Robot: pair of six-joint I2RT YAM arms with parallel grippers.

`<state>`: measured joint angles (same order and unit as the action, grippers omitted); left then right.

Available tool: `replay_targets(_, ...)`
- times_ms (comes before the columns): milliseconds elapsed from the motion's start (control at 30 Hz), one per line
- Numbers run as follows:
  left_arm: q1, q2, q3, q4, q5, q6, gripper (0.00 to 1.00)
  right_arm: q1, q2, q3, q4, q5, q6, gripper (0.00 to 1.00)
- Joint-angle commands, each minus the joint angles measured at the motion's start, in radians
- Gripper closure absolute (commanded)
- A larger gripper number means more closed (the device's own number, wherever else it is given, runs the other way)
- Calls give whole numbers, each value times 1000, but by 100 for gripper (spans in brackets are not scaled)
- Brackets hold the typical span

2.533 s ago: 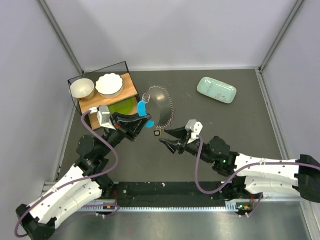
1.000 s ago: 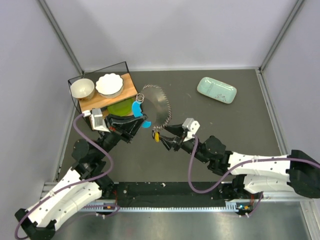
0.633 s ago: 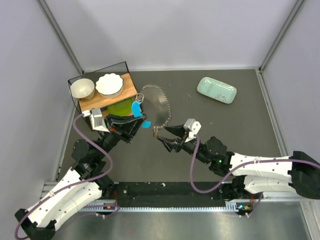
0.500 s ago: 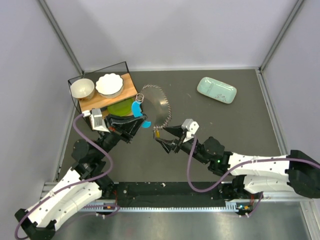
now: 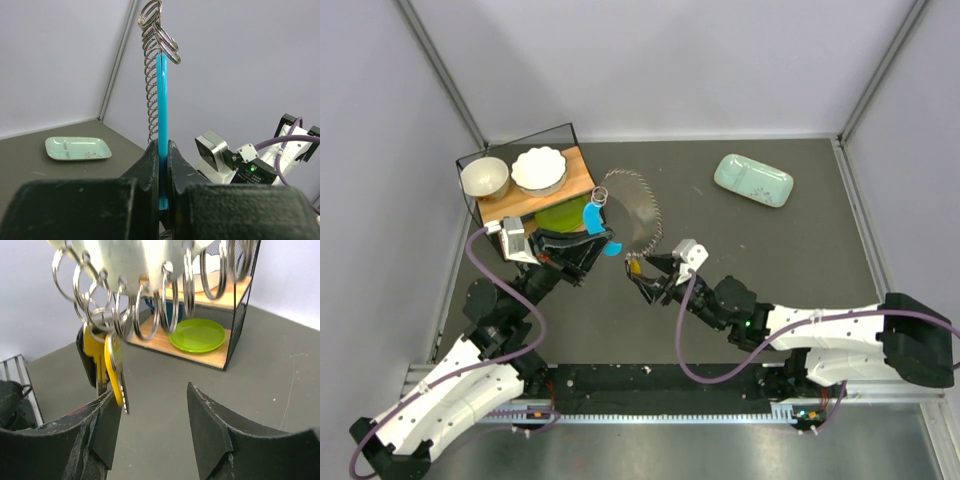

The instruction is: Remove the keys from the keyring

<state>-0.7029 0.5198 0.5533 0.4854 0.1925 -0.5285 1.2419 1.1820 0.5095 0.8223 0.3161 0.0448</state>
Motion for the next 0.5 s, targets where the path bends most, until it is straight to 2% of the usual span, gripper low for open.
replay_targets(0,0,-7,16,82,-15,-1,100,14,18,75,52,21,-17,46)
replay_targets(200,0,-7,10,85,-16,-4,100,16,48,92,80,44,-20,46)
replay_targets(333,0,-9,8,87,-16,-2,100,14,51,110,92,44,-40,56)
replay_targets(467,0,-14,0,85,-21,-4,100,14,47,112,121,-2,-88,57)
